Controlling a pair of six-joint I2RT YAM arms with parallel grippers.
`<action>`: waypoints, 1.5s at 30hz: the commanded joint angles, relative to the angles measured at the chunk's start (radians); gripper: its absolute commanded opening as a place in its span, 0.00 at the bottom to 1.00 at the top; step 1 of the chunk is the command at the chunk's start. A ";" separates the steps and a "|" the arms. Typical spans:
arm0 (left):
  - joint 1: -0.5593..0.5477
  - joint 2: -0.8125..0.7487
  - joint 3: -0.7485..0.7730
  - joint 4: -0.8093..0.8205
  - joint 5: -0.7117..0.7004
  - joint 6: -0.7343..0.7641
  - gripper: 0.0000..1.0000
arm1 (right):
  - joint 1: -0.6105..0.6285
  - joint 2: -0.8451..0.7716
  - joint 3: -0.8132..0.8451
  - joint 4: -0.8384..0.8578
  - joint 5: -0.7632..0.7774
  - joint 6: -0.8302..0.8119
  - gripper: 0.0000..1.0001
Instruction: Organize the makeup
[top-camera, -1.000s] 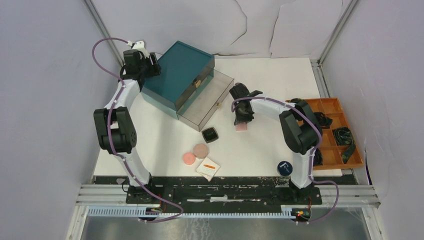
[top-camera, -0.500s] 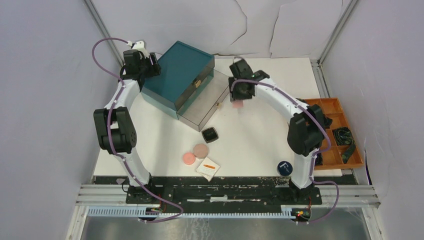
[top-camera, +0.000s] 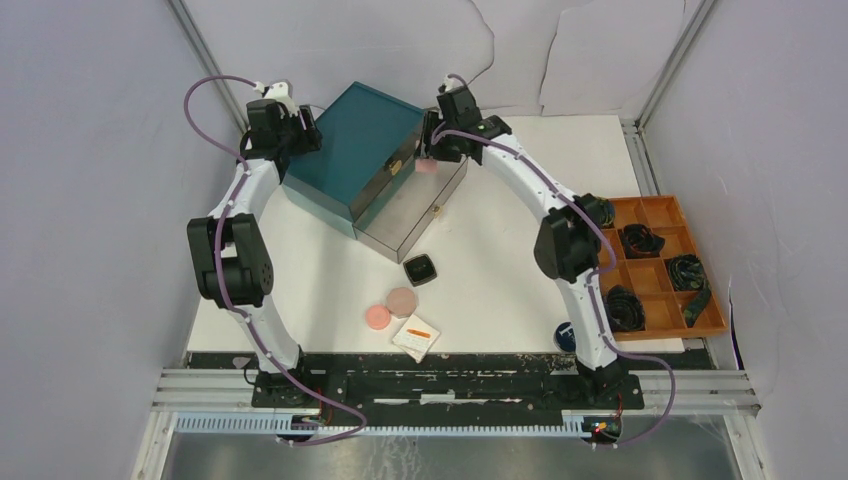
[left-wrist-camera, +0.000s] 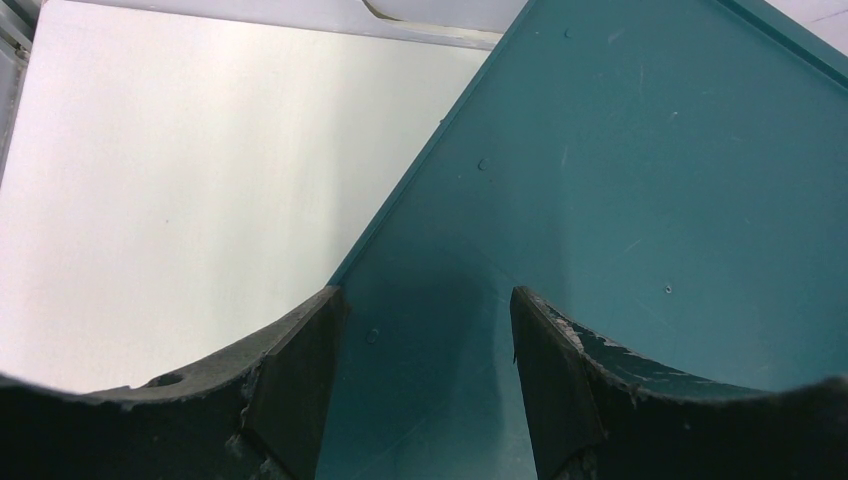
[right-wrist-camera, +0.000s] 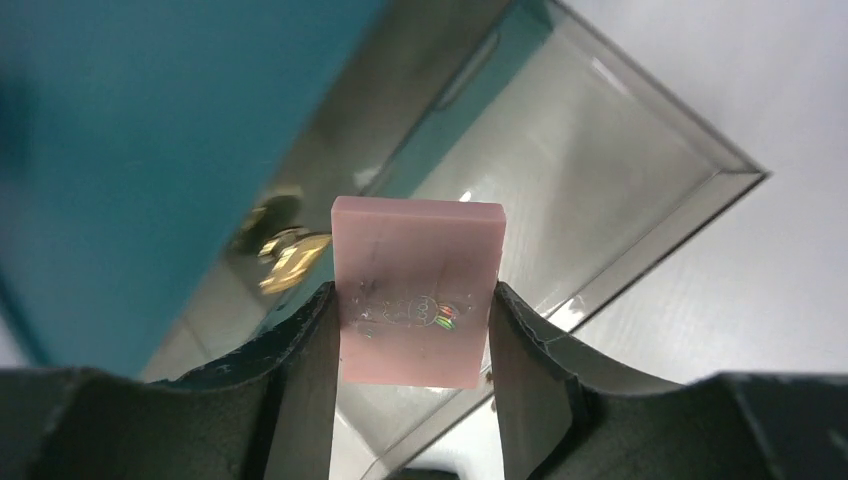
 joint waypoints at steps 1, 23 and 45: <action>0.008 0.043 -0.034 -0.192 0.008 -0.010 0.71 | -0.015 0.071 0.036 0.107 -0.062 0.107 0.01; 0.008 0.057 -0.036 -0.191 0.004 -0.006 0.71 | -0.030 0.220 0.085 0.210 -0.113 0.140 0.35; 0.009 0.067 -0.026 -0.195 -0.001 -0.001 0.71 | -0.070 -0.176 -0.282 0.123 0.041 -0.078 0.82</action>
